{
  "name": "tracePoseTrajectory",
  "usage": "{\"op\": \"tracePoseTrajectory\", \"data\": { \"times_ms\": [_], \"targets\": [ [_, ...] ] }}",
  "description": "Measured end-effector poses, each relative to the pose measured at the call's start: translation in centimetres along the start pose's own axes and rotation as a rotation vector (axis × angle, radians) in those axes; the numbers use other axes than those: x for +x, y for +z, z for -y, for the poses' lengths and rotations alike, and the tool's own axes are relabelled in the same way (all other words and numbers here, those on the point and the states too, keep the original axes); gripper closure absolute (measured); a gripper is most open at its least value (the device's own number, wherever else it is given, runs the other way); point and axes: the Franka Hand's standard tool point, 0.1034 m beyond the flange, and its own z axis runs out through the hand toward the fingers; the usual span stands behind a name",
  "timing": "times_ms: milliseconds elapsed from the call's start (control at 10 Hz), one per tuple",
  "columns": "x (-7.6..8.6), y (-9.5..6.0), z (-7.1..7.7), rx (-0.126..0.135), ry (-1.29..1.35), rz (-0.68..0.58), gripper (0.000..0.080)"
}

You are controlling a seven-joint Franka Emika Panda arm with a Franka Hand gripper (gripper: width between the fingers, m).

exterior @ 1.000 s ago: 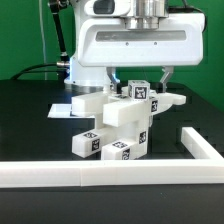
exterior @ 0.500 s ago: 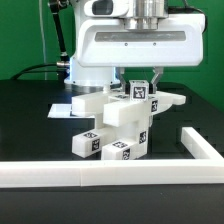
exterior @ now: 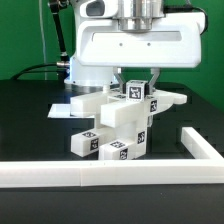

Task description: Assemble chair

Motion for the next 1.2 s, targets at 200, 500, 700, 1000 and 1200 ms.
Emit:
{"op": "tracePoseTrajectory", "data": {
  "times_ms": [200,500,700,1000,1200],
  "targets": [
    [0.09,0.01,-0.04,0.000,0.153,-0.001,0.0524],
    [0.38,0.01,-0.09,0.002,0.427,-0.011,0.0522],
    [0.41,0.00,0.03,0.004,0.570,-0.011,0.0522],
    [0.51,-0.04,-0.02,0.005,0.688,-0.012,0.0522],
    [0.47,0.01,-0.02,0.005,0.683,-0.012,0.0249]
  ]
}}
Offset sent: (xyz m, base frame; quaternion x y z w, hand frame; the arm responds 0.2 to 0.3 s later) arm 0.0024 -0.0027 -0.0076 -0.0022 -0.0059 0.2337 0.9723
